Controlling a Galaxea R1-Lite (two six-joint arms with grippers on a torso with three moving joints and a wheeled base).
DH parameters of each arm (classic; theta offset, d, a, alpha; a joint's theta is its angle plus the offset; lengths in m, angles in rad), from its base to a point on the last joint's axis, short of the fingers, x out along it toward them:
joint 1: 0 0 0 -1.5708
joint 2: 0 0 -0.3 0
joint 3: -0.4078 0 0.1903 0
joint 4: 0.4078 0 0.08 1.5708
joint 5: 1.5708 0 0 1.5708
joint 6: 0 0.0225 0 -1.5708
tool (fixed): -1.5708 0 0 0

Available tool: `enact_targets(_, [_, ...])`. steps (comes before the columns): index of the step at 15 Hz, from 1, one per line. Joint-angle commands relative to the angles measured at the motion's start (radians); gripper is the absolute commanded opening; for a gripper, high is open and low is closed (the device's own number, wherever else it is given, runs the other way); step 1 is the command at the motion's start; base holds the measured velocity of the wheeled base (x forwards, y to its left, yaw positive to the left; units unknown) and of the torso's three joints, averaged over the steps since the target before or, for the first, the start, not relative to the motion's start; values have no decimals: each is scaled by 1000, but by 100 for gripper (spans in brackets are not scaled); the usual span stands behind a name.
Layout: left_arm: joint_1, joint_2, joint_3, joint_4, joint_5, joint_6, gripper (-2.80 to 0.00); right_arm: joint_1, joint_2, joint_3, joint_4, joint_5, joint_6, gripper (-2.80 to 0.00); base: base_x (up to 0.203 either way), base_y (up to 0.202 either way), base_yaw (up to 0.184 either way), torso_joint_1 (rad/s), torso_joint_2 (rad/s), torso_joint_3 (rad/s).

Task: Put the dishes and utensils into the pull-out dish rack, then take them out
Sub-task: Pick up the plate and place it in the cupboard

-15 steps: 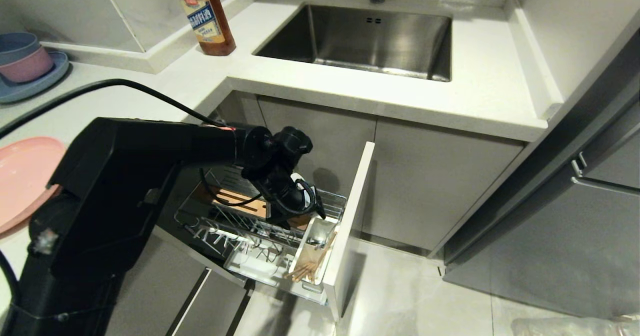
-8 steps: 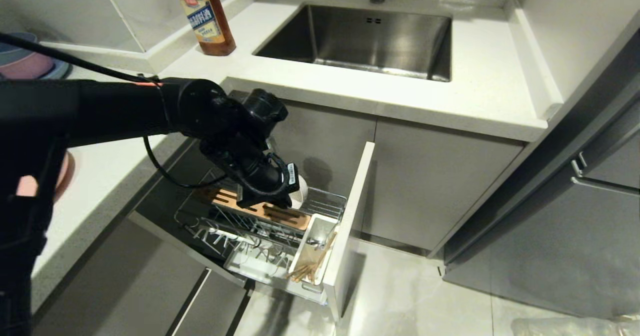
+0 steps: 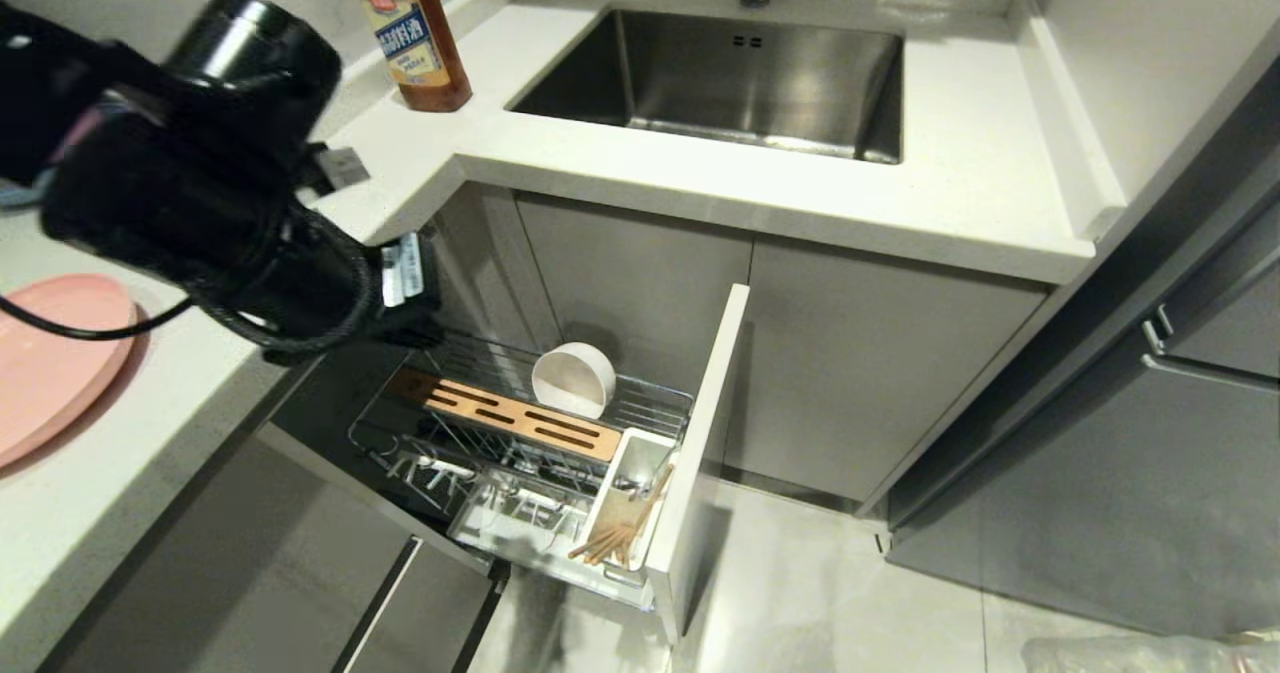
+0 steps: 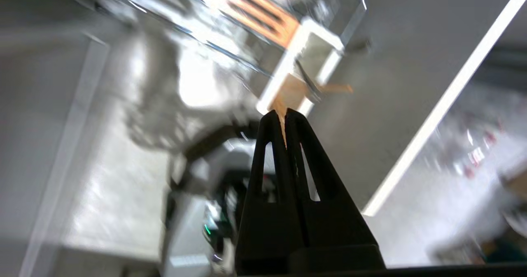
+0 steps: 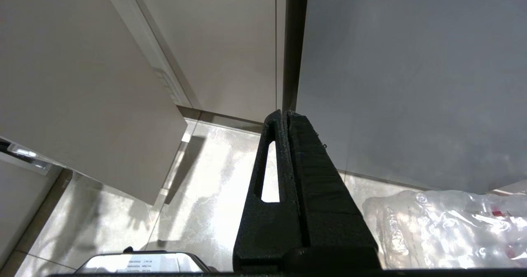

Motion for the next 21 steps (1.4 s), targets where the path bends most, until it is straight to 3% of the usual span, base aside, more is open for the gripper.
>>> enact_targets(1, [48, -147, 22, 5, 28, 31, -280, 0, 0, 2, 0, 0, 0, -280, 0, 0, 0, 0, 0, 0])
enact_targets(4, [203, -250, 31, 5, 64, 176, -280, 0, 0, 3, 0, 0, 0, -280, 0, 0, 0, 0, 0, 0])
enact_targets(8, [476, -304, 28, 4, 68, 357, -280, 0, 0, 3, 0, 0, 0, -280, 0, 0, 0, 0, 0, 0])
enact_targets(10, [588, -286, 28, 3, 69, 392, -280, 0, 0, 3, 0, 0, 0, -280, 0, 0, 0, 0, 0, 0])
enact_targets(12, [648, -242, 28, 3, 73, 399, -280, 0, 0, 2, 1, 0, 0, -280, 0, 0, 0, 0, 0, 0])
enact_targets(13, [677, -218, 28, 1, 77, 400, 0, 0, 0, 2, 0, 0, 0, -280, 0, 0, 0, 0, 0, 0])
enact_targets(17, [725, -143, 23, -24, 68, 381, 0, 0, 0, 2, 1, 0, 0, -280, 0, 0, 0, 0, 0, 0])
enact_targets(21, [741, -45, 21, -110, 42, 299, 0, 0, 0, 2, 0, 0, 0, -280, 0, 0, 0, 0, 0, 0])
